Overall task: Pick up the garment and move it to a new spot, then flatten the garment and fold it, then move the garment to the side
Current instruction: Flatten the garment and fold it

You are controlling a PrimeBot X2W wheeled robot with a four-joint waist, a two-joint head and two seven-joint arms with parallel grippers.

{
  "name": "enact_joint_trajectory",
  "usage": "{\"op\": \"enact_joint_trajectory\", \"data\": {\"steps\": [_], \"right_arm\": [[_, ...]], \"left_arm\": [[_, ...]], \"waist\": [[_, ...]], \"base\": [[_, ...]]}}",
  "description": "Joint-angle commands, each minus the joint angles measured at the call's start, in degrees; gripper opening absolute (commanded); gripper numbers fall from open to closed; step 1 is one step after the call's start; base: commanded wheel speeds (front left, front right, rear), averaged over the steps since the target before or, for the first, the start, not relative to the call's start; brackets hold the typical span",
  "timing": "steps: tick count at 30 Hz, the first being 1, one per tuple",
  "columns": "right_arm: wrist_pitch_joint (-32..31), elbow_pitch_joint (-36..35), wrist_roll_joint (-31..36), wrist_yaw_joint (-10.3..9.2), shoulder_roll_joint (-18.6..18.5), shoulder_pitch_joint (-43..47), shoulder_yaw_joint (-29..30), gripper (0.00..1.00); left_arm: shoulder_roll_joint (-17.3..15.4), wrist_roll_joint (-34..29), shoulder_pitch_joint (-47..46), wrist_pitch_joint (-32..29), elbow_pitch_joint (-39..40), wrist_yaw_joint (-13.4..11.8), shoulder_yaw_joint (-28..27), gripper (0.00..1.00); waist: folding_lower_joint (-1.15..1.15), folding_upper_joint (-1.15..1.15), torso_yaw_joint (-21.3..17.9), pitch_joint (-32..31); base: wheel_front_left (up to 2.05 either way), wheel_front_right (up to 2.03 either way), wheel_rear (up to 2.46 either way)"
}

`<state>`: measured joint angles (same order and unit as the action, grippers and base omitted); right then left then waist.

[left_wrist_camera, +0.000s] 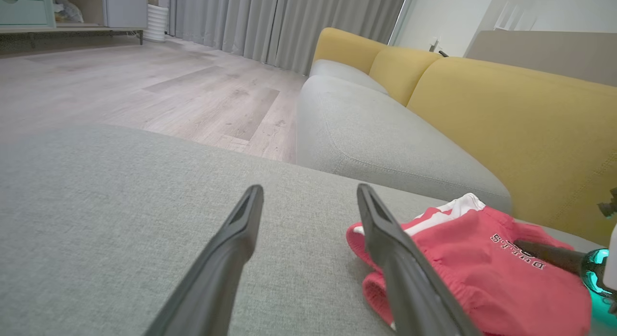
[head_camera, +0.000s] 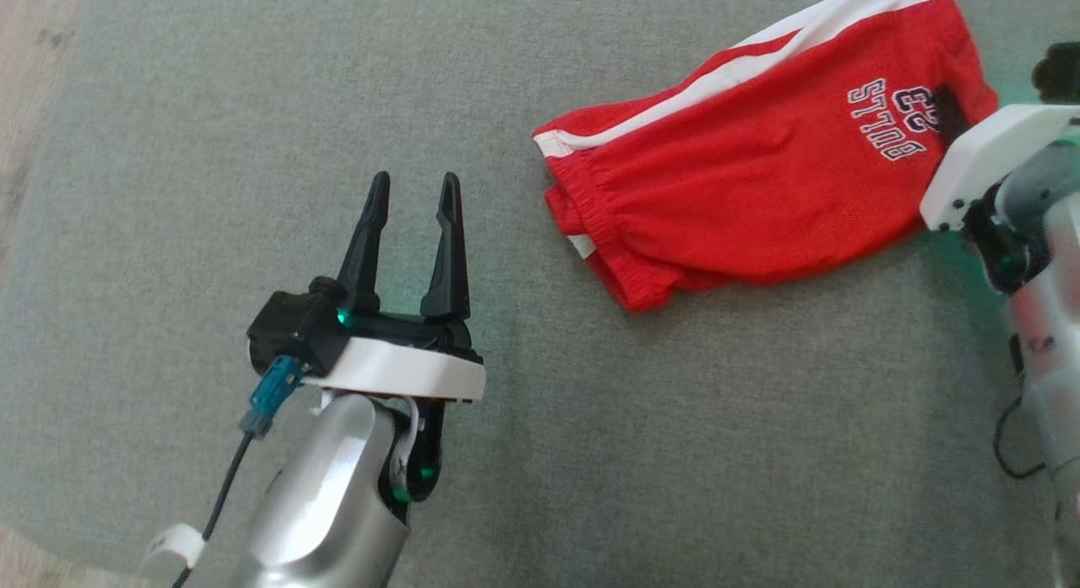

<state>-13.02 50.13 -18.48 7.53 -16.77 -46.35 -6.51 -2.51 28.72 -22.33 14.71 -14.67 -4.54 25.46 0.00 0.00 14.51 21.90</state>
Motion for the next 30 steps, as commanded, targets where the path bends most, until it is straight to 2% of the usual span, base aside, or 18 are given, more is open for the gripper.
{"op": "enact_joint_trajectory", "data": {"steps": [1,8,16,23,30], "right_arm": [[1.72,-0.87,-1.23,-0.04,-0.33,0.86,-1.92,0.00],[9.42,-2.59,-4.29,-0.04,0.20,4.96,-2.20,0.00],[15.91,-5.79,-6.47,-0.04,2.51,15.14,3.68,0.00],[16.23,-10.48,-6.40,-0.04,2.13,22.50,10.62,0.00],[12.77,-14.41,-7.51,-0.04,2.29,22.84,13.28,0.00]], "left_arm": [[-0.37,-0.52,-0.76,0.29,1.22,-0.14,-2.27,1.00],[-0.37,-0.86,0.67,0.29,0.07,0.05,-2.96,1.00],[-0.37,-2.50,3.95,0.29,-1.43,0.71,-4.51,1.00],[-0.37,-2.47,5.59,0.29,-1.88,0.99,-4.35,1.00],[-0.37,-2.42,6.07,0.29,-2.04,1.32,-4.12,1.00]], "waist": [[0.00,0.00,-0.78,-0.97],[0.00,0.00,-3.45,-4.66],[0.00,0.00,-8.66,-9.86],[0.00,0.00,-10.68,-12.25],[0.00,0.00,-10.63,-12.49]], "base": [[0.00,0.00,0.00],[0.00,0.00,0.00],[0.00,0.00,0.00],[0.00,0.00,0.00],[0.00,0.00,0.00]]}}
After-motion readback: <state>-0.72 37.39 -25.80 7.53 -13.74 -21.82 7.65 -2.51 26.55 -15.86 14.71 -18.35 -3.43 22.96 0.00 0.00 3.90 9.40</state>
